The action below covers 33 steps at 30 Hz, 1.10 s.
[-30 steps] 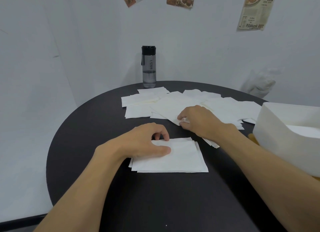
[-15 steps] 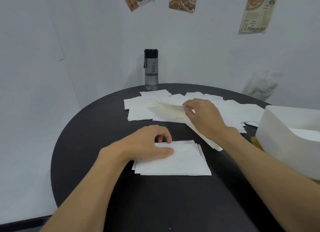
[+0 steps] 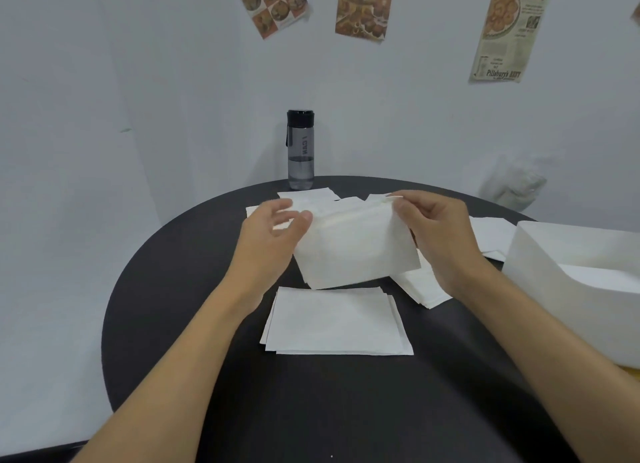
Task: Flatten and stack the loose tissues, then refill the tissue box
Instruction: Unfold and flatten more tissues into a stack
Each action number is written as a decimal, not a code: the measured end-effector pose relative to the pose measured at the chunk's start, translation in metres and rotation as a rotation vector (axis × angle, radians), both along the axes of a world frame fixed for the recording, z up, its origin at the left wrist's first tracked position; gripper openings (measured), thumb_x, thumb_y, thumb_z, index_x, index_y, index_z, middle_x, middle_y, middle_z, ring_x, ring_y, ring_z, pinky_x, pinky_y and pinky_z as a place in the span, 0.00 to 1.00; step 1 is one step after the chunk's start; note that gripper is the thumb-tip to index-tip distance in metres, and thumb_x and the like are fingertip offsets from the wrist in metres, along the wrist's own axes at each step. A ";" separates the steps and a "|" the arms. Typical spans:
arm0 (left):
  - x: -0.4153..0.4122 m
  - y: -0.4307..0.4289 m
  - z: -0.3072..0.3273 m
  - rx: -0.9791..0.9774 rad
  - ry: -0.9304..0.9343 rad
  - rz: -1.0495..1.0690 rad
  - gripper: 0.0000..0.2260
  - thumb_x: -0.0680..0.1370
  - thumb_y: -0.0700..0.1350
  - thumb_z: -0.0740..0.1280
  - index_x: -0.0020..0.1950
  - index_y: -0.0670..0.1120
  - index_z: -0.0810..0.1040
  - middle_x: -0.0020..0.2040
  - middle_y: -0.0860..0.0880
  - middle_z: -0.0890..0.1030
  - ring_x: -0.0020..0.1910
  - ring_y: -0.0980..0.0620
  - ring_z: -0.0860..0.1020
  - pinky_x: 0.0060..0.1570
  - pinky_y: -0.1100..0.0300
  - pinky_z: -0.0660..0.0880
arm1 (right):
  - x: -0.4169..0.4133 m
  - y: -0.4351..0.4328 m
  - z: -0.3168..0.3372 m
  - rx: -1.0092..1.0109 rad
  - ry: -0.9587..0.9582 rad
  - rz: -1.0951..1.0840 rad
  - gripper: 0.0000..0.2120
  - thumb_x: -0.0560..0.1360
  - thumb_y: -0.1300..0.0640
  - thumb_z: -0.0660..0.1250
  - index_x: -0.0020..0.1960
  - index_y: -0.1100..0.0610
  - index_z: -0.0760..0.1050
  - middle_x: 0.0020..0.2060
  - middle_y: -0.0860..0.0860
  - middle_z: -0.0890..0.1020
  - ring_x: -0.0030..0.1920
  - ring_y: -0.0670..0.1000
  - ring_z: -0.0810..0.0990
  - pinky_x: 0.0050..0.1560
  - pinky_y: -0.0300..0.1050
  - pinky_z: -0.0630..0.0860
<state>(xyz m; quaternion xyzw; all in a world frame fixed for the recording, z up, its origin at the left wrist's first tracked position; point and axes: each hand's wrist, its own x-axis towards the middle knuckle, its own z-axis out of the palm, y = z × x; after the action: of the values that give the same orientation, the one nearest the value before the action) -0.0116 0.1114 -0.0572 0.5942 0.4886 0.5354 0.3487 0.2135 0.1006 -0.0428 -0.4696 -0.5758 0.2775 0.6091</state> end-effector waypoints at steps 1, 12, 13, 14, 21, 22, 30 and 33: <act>0.000 0.000 0.000 -0.026 -0.022 -0.032 0.15 0.80 0.51 0.69 0.65 0.50 0.77 0.58 0.51 0.83 0.57 0.53 0.81 0.56 0.57 0.78 | 0.001 0.000 -0.003 -0.017 0.048 0.002 0.10 0.80 0.60 0.65 0.51 0.54 0.85 0.51 0.47 0.86 0.54 0.49 0.82 0.57 0.49 0.77; 0.003 -0.004 -0.001 0.026 -0.095 -0.052 0.06 0.81 0.42 0.68 0.47 0.46 0.83 0.26 0.54 0.75 0.25 0.58 0.68 0.28 0.67 0.65 | 0.001 -0.005 -0.014 -0.002 -0.243 0.104 0.13 0.76 0.57 0.72 0.57 0.44 0.76 0.54 0.42 0.79 0.47 0.48 0.82 0.46 0.35 0.77; 0.004 -0.004 -0.002 0.031 -0.094 -0.052 0.06 0.81 0.42 0.68 0.47 0.45 0.83 0.25 0.56 0.73 0.23 0.59 0.66 0.25 0.68 0.63 | 0.000 -0.004 -0.016 -0.014 -0.315 0.107 0.13 0.75 0.56 0.73 0.55 0.43 0.77 0.54 0.40 0.79 0.48 0.49 0.81 0.47 0.37 0.78; 0.004 -0.004 -0.002 0.036 -0.099 -0.060 0.06 0.81 0.42 0.67 0.47 0.45 0.83 0.25 0.56 0.73 0.22 0.58 0.65 0.25 0.67 0.61 | 0.000 -0.003 -0.019 -0.027 -0.377 0.102 0.12 0.73 0.54 0.74 0.53 0.43 0.78 0.54 0.40 0.79 0.49 0.50 0.81 0.49 0.41 0.78; 0.005 -0.004 -0.003 0.053 -0.097 -0.073 0.08 0.81 0.44 0.68 0.43 0.48 0.84 0.32 0.44 0.73 0.28 0.50 0.64 0.29 0.60 0.60 | 0.002 0.000 -0.022 -0.083 -0.418 0.080 0.11 0.70 0.54 0.77 0.47 0.46 0.76 0.51 0.45 0.79 0.44 0.48 0.76 0.46 0.41 0.72; 0.004 -0.003 -0.004 0.054 -0.089 -0.077 0.09 0.81 0.45 0.68 0.42 0.49 0.84 0.35 0.43 0.74 0.32 0.47 0.65 0.33 0.56 0.62 | 0.003 0.000 -0.021 -0.089 -0.424 0.085 0.12 0.70 0.54 0.76 0.48 0.46 0.75 0.52 0.44 0.79 0.46 0.49 0.77 0.47 0.43 0.74; 0.004 -0.001 -0.006 0.068 -0.065 -0.115 0.12 0.82 0.48 0.66 0.45 0.44 0.83 0.40 0.44 0.74 0.38 0.46 0.64 0.39 0.51 0.60 | 0.001 -0.002 -0.022 -0.107 -0.509 0.139 0.11 0.69 0.50 0.78 0.49 0.43 0.79 0.54 0.40 0.76 0.44 0.39 0.73 0.48 0.35 0.67; 0.004 -0.002 -0.005 0.086 -0.054 -0.083 0.13 0.83 0.47 0.64 0.45 0.40 0.81 0.38 0.45 0.70 0.32 0.46 0.58 0.32 0.54 0.54 | 0.001 -0.002 -0.022 -0.140 -0.525 0.137 0.14 0.68 0.49 0.79 0.50 0.44 0.78 0.55 0.41 0.76 0.48 0.42 0.75 0.50 0.37 0.69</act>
<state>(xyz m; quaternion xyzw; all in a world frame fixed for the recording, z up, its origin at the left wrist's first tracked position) -0.0075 0.1092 -0.0624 0.6138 0.4303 0.5568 0.3578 0.2147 0.0990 -0.0646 -0.5264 -0.7237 0.2261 0.3848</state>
